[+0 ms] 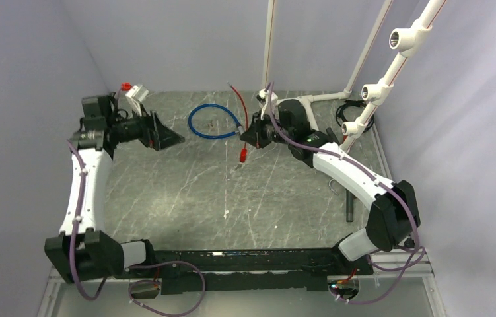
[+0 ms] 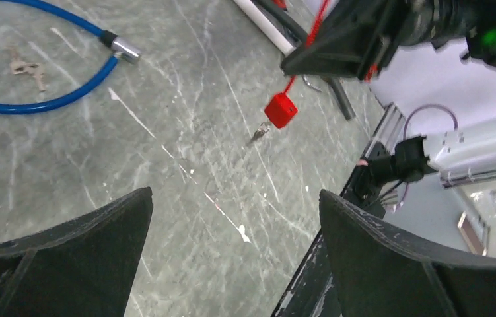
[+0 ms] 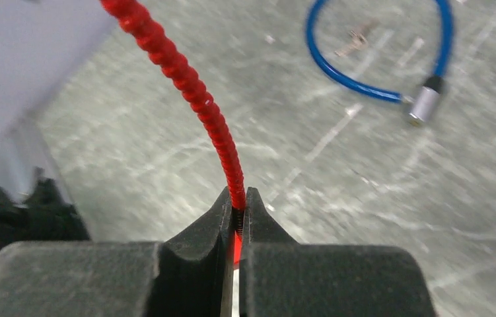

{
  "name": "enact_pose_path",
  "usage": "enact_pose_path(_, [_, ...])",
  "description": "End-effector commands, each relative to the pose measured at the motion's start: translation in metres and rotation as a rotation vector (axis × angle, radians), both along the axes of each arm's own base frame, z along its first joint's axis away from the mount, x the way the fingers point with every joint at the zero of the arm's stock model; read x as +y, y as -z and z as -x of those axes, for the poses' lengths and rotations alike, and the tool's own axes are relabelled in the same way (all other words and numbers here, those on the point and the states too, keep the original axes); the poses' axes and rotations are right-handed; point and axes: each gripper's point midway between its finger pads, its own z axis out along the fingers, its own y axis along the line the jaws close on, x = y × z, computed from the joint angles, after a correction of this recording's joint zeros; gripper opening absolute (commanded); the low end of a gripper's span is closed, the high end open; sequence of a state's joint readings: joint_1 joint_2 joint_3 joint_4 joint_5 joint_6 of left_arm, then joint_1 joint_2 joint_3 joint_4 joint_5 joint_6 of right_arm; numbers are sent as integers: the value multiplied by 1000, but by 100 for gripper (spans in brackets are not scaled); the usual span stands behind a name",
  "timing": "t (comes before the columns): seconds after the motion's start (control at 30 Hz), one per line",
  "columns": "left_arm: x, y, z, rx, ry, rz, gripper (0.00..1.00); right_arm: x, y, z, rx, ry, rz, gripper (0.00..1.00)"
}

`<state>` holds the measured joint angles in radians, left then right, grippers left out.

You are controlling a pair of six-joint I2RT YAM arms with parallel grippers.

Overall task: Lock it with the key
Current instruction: Pick up the lock from the center of the board.

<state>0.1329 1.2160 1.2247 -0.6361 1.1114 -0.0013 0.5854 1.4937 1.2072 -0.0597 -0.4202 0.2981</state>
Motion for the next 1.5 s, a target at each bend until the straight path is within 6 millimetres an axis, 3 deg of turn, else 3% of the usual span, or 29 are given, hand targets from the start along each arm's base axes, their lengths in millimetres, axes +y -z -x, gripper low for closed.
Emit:
enact_pose_path(0.0, [25,12,-9,109,-6,-129,99,-34,19,1,-184,29,321,0])
enact_pose_path(0.1, [29,2,-15,138,57,-150,99,-43,36,11,-274,-28,467,0])
enact_pose_path(0.2, [18,-13,-20,194,104,-94,99,-48,45,18,-368,-82,569,0])
enact_pose_path(0.43, [-62,-4,23,355,382,-23,99,-46,55,30,-490,-171,688,0])
enact_pose_path(0.53, [-80,7,35,313,438,-79,99,-41,58,37,-514,-207,713,0])
enact_pose_path(0.8, [-102,24,55,310,559,-146,55,-36,67,47,-540,-256,759,0])
enact_pose_path(1.17, [-105,55,67,379,594,-261,47,-33,66,46,-563,-254,781,0])
enact_pose_path(1.27, [-100,69,64,383,555,-342,36,-34,67,46,-564,-252,790,0])
enact_pose_path(1.47, [-94,70,59,327,524,-412,0,-34,68,47,-555,-252,800,0])
